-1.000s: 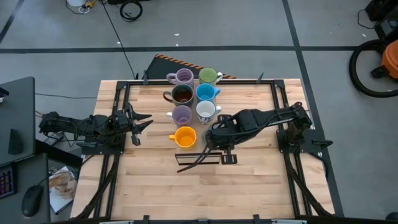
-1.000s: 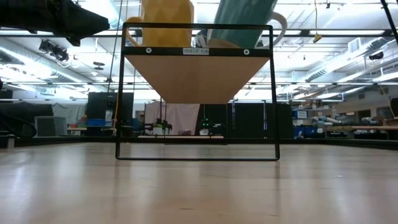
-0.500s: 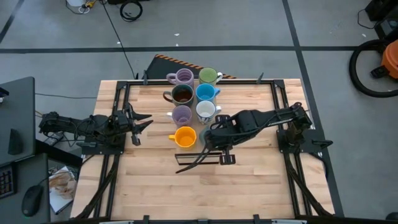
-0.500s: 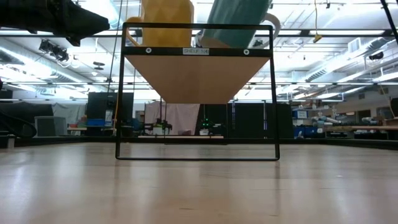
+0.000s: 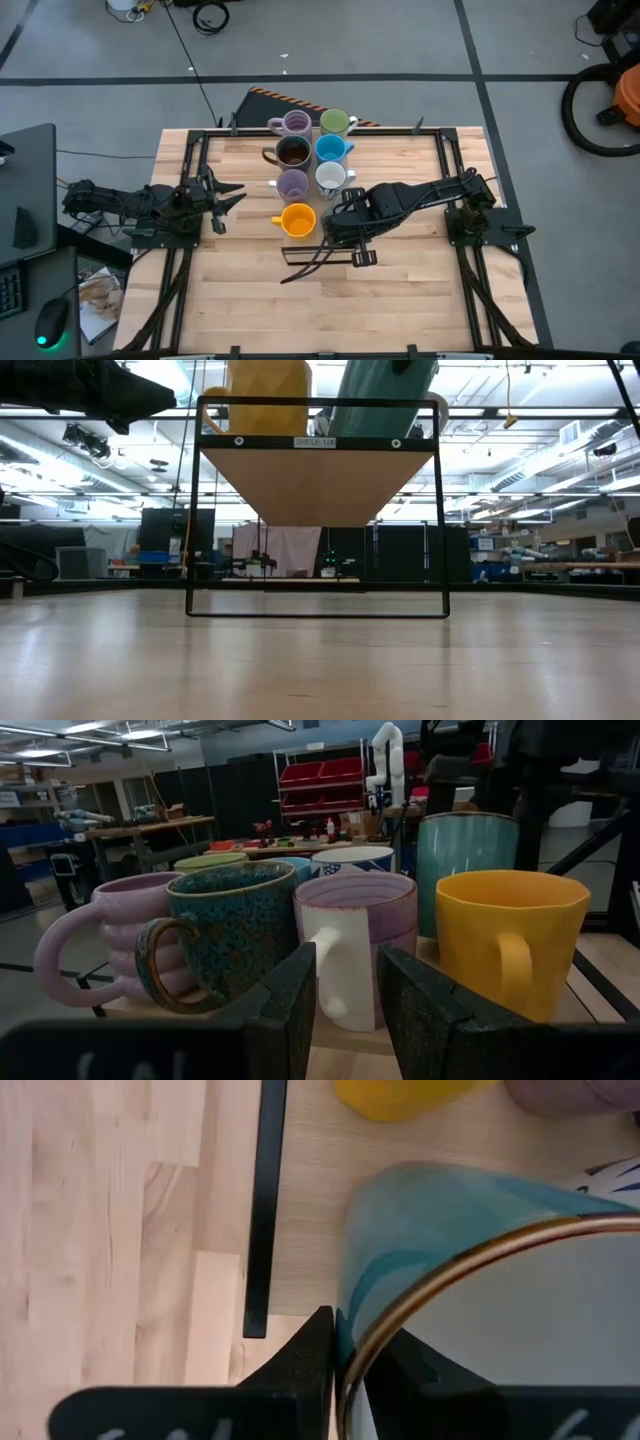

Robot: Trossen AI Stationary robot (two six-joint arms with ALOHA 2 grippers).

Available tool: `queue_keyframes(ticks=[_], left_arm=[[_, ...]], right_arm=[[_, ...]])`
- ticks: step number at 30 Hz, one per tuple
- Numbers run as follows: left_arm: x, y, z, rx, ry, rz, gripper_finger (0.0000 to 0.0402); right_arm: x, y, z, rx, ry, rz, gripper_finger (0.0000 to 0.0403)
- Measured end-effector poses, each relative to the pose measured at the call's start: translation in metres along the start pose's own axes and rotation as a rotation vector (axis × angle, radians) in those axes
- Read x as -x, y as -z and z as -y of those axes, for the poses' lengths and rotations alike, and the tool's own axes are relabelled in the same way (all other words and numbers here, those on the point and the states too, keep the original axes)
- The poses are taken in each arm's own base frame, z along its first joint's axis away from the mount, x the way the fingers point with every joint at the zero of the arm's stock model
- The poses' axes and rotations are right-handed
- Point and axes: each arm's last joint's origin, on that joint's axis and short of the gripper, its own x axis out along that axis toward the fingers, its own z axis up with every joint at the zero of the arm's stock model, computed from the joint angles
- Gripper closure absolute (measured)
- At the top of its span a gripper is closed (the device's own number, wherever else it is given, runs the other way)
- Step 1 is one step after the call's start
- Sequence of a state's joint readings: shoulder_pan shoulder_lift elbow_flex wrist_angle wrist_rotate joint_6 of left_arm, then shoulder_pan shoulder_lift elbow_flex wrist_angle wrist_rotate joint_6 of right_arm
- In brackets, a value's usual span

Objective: Place coffee mugs
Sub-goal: Put the teal blue mug on the shelf

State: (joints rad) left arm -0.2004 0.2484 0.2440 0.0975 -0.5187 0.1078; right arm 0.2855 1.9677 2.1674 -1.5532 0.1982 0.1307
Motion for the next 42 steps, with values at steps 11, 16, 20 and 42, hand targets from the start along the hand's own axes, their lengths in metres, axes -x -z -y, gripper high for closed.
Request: queue_keyframes(ticks=[11, 16, 20, 42], left_arm=[[0.000, 0.000, 0.000, 0.001, 0.000, 0.000, 0.0287], [0.000, 0.000, 0.000, 0.001, 0.000, 0.001, 0.0287], [0.000, 0.000, 0.000, 0.001, 0.000, 0.001, 0.0287], [0.000, 0.000, 0.000, 0.001, 0.000, 0.001, 0.0287]], right_arm=[[-0.001, 0.000, 0.001, 0.033, 0.044, 0.001, 0.0306], [-0.001, -0.002, 0.002, 0.028, 0.073, 0.019, 0.0286], [-0.001, -0.004, 0.001, 0.026, 0.070, 0.047, 0.0262], [0.000, -0.022, 0.008, 0.065, 0.065, 0.207, 0.0196]])
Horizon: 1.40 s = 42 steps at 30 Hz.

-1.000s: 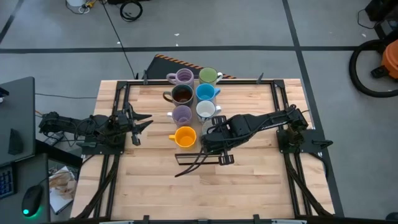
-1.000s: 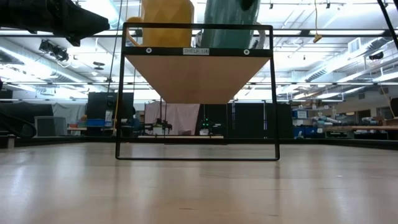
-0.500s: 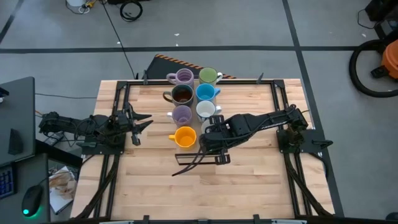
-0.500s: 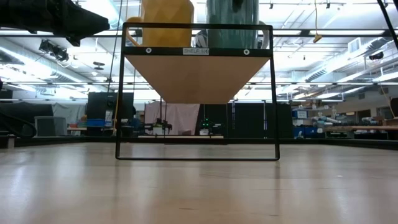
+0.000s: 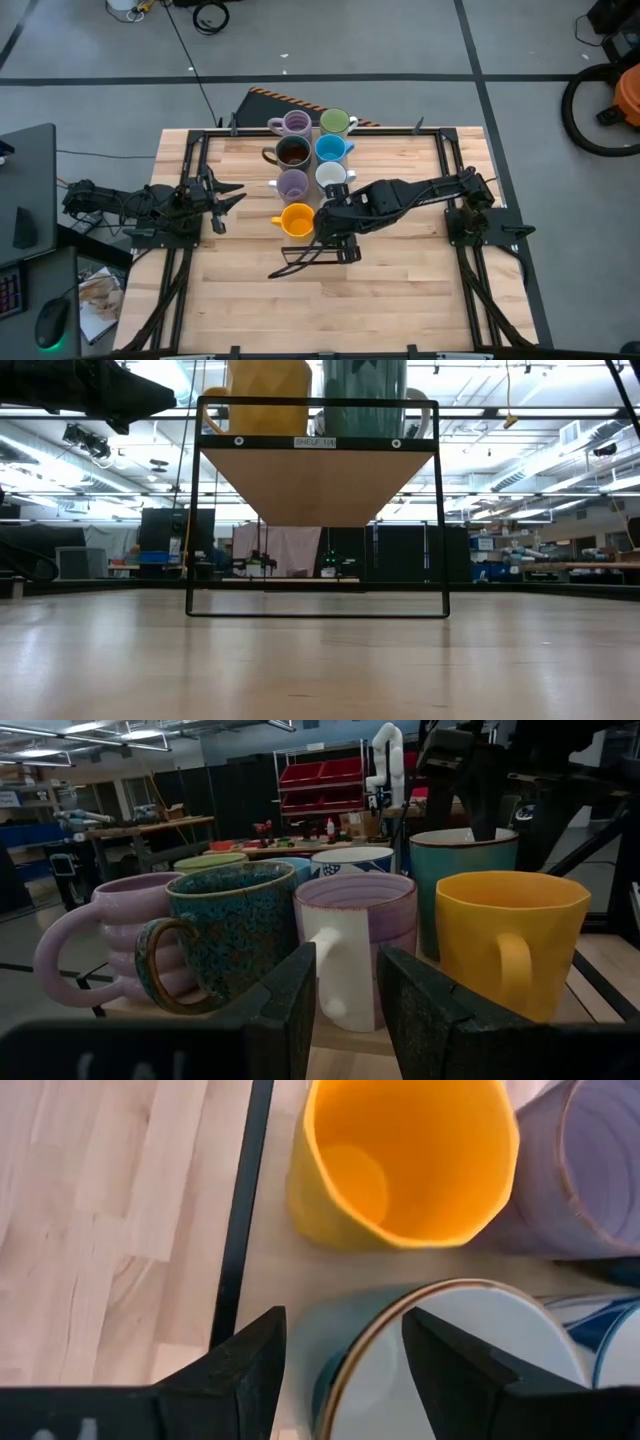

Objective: Place coffee mugs
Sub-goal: Put the teal blue mug on the shelf, then return to Home Position

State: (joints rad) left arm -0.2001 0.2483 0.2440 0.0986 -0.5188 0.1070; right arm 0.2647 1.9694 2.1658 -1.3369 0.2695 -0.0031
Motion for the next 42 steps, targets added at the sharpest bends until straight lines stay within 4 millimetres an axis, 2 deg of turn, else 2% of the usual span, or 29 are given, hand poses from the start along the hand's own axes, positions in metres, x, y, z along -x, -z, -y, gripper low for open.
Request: queue_keyframes(ticks=[10, 18, 22, 26, 33, 37, 42], left_arm=[[0.000, 0.000, 0.000, 0.000, 0.000, 0.000, 0.0287], [0.000, 0.001, 0.000, 0.023, 0.001, -0.007, 0.0287], [0.000, 0.002, 0.002, 0.006, 0.060, -0.019, 0.0287], [0.000, 0.000, 0.004, -0.007, 0.148, 0.015, 0.0287], [0.001, -0.002, 0.004, -0.004, 0.155, 0.029, 0.0287], [0.000, 0.000, 0.004, -0.018, 0.153, 0.034, 0.0287], [-0.001, 0.000, 0.002, -0.027, 0.133, 0.031, 0.0287]], right_arm=[[0.000, -0.005, 0.003, 0.034, 0.016, 0.050, 0.0195], [0.031, -0.006, 0.012, -0.044, 0.052, 0.119, 0.0194], [0.042, 0.007, 0.017, -0.064, 0.118, 0.069, 0.0193], [0.055, 0.015, 0.021, -0.103, 0.135, 0.128, 0.0193], [0.081, 0.042, 0.023, -0.169, 0.163, 0.213, 0.0193], [0.081, 0.063, 0.022, -0.177, 0.162, 0.303, 0.0193], [0.075, 0.100, 0.025, -0.222, 0.164, 0.415, 0.0193]])
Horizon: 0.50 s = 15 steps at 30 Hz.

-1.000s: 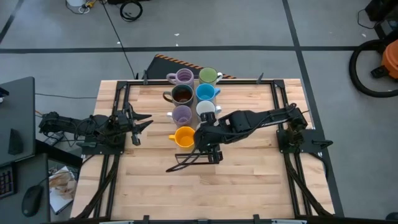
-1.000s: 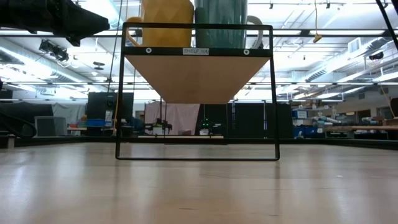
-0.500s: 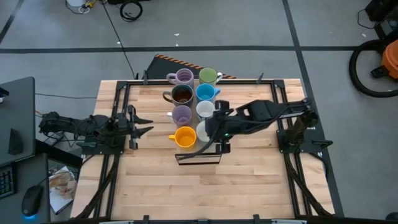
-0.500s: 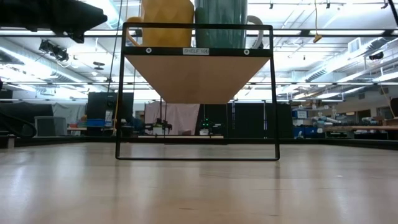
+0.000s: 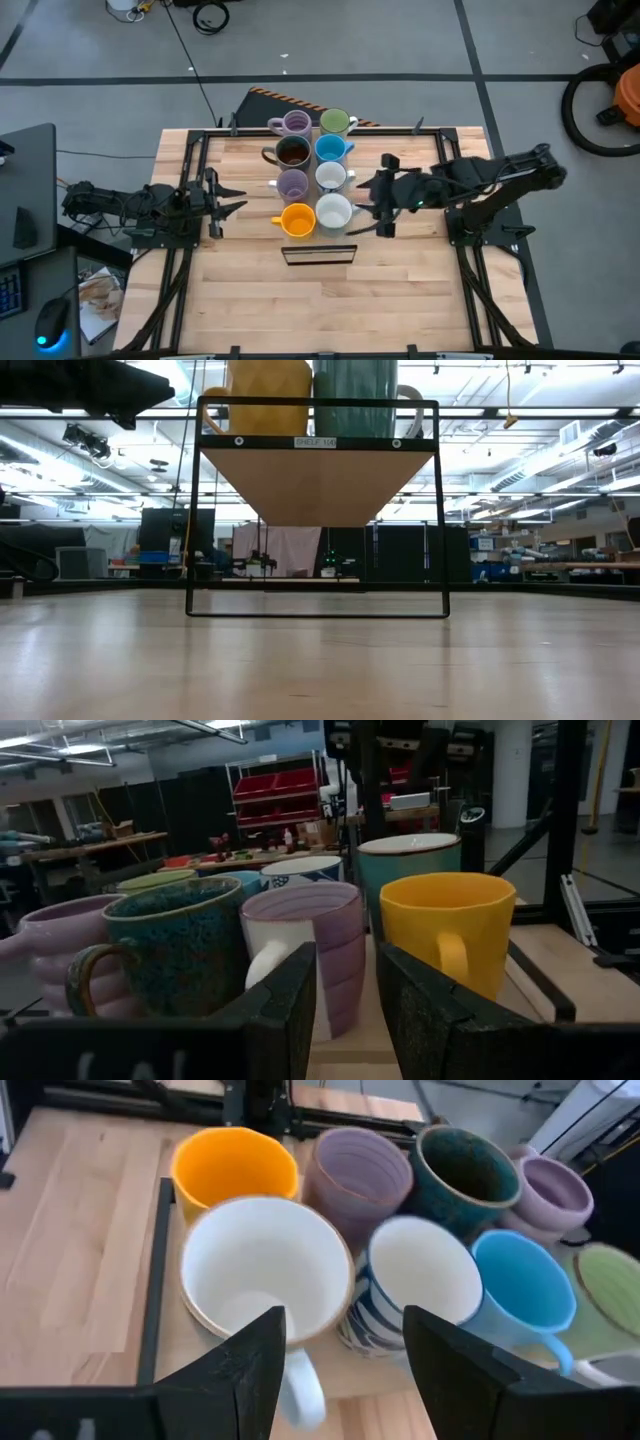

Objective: Place coffee mugs
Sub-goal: Return to Home Position

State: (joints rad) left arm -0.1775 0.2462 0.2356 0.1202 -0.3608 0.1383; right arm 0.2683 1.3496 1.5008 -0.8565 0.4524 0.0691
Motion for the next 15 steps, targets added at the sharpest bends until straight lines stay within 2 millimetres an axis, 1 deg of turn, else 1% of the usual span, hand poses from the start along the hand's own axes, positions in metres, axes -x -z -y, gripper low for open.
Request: queue_keyframes(ticks=[8, 13, 15], left_arm=[[0.000, -0.002, -0.002, -0.024, -0.012, 0.018, 0.0287], [0.000, -0.007, 0.000, -0.037, 0.084, 0.083, 0.0287], [0.000, -0.010, 0.001, -0.039, 0.120, 0.126, 0.0287]], right_arm=[[0.008, 0.057, 0.013, -0.060, -0.022, 0.161, 0.0193], [0.014, 0.092, 0.019, -0.080, -0.013, 0.247, 0.0193], [0.016, 0.103, 0.022, -0.093, -0.005, 0.293, 0.0193]])
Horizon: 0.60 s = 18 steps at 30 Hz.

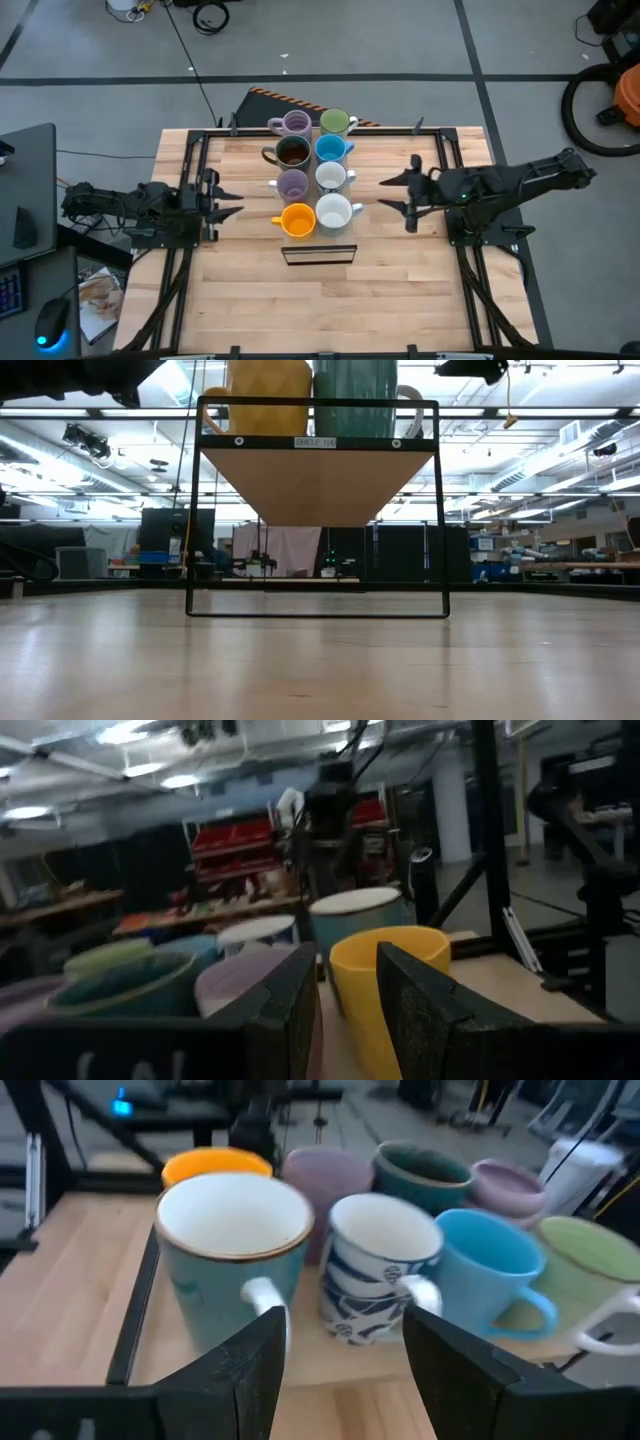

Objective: Place coffee mugs
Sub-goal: Return to Home Position

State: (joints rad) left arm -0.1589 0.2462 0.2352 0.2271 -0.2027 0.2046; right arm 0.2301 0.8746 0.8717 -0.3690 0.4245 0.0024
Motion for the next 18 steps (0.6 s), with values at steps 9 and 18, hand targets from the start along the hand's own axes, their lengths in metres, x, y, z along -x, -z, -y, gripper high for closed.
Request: queue_keyframes(ticks=[9, 18], left_arm=[[0.000, 0.004, 0.000, -0.062, -0.017, -0.042, 0.0287], [0.000, 0.004, -0.001, -0.121, -0.057, -0.056, 0.0287]], right_arm=[[0.013, 0.045, 0.020, -0.107, 0.039, 0.265, 0.0193], [0.012, 0.090, 0.024, -0.160, 0.054, 0.357, 0.0193]])
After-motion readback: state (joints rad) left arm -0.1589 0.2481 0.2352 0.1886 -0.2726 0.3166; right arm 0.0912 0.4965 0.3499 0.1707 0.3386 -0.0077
